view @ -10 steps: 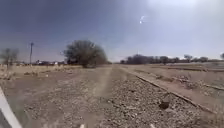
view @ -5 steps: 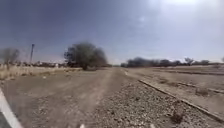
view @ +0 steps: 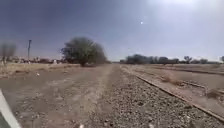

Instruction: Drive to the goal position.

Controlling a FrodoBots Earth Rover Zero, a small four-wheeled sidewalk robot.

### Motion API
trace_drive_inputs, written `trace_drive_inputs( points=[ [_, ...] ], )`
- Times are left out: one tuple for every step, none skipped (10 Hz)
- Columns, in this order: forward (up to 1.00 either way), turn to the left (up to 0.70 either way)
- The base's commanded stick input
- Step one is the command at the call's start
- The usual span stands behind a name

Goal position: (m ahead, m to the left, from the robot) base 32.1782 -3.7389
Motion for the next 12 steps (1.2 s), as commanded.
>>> trace_drive_inputs(
  points=[
    [0.7, 0.0],
    [0.7, 0.0],
    [0.7, 0.0],
    [0.7, 0.0],
    [0.7, 0.0],
    [0.7, 0.0],
    [0.7, 0.0],
    [0.7, 0.0],
    [0.7, 0.0],
    [0.7, 0.0],
    [0.7, 0.0],
    [0.7, 0.0]
  ],
)
